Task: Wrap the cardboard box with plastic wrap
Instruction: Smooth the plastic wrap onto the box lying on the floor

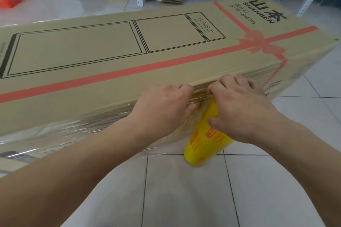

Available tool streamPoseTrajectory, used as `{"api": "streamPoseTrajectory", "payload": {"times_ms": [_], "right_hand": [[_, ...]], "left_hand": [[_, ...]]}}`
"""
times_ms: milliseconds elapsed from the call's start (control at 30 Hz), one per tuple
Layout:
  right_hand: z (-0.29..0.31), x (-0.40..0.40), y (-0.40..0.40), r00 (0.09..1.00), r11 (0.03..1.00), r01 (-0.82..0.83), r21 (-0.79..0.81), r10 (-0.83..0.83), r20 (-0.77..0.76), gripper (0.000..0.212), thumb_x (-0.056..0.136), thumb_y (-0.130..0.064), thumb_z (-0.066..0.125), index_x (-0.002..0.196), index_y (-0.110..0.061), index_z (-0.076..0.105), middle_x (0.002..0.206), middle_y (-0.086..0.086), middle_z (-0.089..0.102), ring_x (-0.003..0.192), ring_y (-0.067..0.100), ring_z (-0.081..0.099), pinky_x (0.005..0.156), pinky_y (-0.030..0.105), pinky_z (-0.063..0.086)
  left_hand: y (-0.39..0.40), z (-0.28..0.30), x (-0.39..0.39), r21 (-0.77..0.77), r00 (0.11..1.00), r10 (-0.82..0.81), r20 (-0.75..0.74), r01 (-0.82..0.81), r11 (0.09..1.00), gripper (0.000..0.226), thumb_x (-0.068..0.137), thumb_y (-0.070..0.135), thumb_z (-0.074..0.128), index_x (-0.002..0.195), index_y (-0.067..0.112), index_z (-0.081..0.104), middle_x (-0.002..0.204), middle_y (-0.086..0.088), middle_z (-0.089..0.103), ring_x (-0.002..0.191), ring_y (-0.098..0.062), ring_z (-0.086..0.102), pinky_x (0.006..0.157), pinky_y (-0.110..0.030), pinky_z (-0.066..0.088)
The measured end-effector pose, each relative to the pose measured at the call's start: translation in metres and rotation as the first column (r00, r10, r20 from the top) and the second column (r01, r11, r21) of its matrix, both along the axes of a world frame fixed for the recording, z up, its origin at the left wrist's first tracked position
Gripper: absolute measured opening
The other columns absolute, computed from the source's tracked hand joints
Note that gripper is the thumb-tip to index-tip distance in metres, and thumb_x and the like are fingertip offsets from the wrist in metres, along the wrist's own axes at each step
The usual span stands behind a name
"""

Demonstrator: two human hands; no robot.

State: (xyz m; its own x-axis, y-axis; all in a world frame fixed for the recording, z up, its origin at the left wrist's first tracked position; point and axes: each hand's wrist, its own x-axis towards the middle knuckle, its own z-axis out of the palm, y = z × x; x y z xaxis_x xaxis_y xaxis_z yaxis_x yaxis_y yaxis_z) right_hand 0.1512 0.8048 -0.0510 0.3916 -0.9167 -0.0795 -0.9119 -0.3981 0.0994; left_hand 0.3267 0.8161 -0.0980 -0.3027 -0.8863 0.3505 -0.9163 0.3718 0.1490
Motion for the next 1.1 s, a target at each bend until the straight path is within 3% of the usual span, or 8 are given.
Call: {"api": "streamPoseTrajectory", "payload": {"times_ms": [100,200,333,467,633,733,833,1100], "right_hand": [[-0.001,0.004,0.004,0.998,0.999,-0.039,-0.011,0.038,-0.055,0.047,0.085,-0.034,0.058,0.129,-0.027,0.043,0.129,0.0,0.039,0.129,0.023,0.033,0.109,0.038,0.021],[-0.003,0.008,0.006,0.995,0.998,-0.045,-0.049,0.041,-0.09,0.043,0.085,-0.034,0.056,0.126,-0.027,0.046,0.128,0.0,0.041,0.129,0.024,0.035,0.112,0.039,0.019],[0.001,0.015,0.005,0.994,0.998,0.015,-0.066,-0.022,-0.104,0.049,0.084,-0.046,0.056,0.129,-0.028,0.047,0.13,0.0,0.044,0.129,0.024,0.037,0.112,0.039,0.019],[0.001,0.019,0.004,0.994,1.0,-0.001,-0.031,-0.003,-0.108,0.043,0.085,-0.036,0.054,0.126,-0.026,0.046,0.13,0.0,0.042,0.129,0.024,0.036,0.11,0.038,0.022],[0.002,0.021,0.005,0.99,0.999,-0.04,-0.011,0.038,-0.136,0.035,0.087,-0.031,0.048,0.122,-0.028,0.047,0.122,-0.006,0.051,0.127,0.021,0.039,0.112,0.038,0.02],[-0.003,0.029,0.006,0.991,0.999,-0.022,-0.024,0.019,-0.135,0.029,0.09,-0.035,0.047,0.119,-0.031,0.051,0.115,-0.009,0.058,0.123,0.02,0.045,0.114,0.039,0.017],[-0.006,0.032,0.006,0.99,1.0,0.0,-0.012,-0.002,-0.143,0.032,0.095,-0.052,0.041,0.116,-0.037,0.06,0.111,-0.013,0.061,0.12,0.02,0.048,0.115,0.042,0.016],[-0.012,0.027,0.002,0.995,0.997,0.034,-0.072,-0.041,-0.086,0.039,0.1,-0.05,0.032,0.09,-0.033,0.065,0.087,-0.01,0.055,0.109,0.024,0.052,0.115,0.044,0.018]], "left_hand": [[0.002,-0.007,0.006,-0.228,0.989,-0.131,-0.064,0.114,0.967,0.032,0.096,0.036,0.06,0.114,0.01,0.069,0.102,-0.007,0.073,0.078,-0.033,0.072,0.057,-0.041,0.059],[0.006,-0.031,0.021,-0.491,0.902,-0.429,-0.044,0.355,0.795,0.023,0.094,0.022,0.071,0.112,0.009,0.064,0.106,-0.015,0.075,0.08,-0.031,0.07,0.068,-0.036,0.06],[0.006,-0.05,0.04,-0.394,0.744,-0.662,0.093,0.638,0.662,0.019,0.098,0.025,0.068,0.103,0.007,0.067,0.097,-0.014,0.073,0.068,-0.028,0.061,0.06,-0.037,0.054],[0.001,-0.05,0.041,-0.378,0.762,-0.645,-0.045,0.585,0.717,0.017,0.1,0.02,0.063,0.112,0.009,0.061,0.106,-0.015,0.073,0.084,-0.026,0.067,0.073,-0.034,0.06],[-0.001,-0.046,0.032,-0.36,0.793,-0.553,-0.256,0.453,0.815,0.033,0.099,0.016,0.06,0.129,0.005,0.05,0.128,-0.023,0.065,0.099,-0.011,0.058,0.092,-0.01,0.05],[-0.002,-0.043,0.025,-0.357,0.86,-0.453,-0.233,0.358,0.863,0.04,0.1,0.02,0.05,0.135,0.001,0.047,0.13,-0.022,0.066,0.097,-0.017,0.056,0.069,-0.027,0.062],[-0.005,-0.04,0.017,-0.371,0.922,-0.359,-0.143,0.286,0.883,0.045,0.098,0.02,0.043,0.125,-0.009,0.062,0.11,-0.021,0.074,0.088,-0.023,0.059,0.044,-0.033,0.056],[-0.013,-0.034,0.01,-0.189,0.946,-0.262,-0.192,0.226,0.956,0.017,0.088,0.014,0.055,0.079,0.008,0.069,0.069,-0.009,0.065,0.054,-0.033,0.065,0.041,-0.037,0.052]]}}
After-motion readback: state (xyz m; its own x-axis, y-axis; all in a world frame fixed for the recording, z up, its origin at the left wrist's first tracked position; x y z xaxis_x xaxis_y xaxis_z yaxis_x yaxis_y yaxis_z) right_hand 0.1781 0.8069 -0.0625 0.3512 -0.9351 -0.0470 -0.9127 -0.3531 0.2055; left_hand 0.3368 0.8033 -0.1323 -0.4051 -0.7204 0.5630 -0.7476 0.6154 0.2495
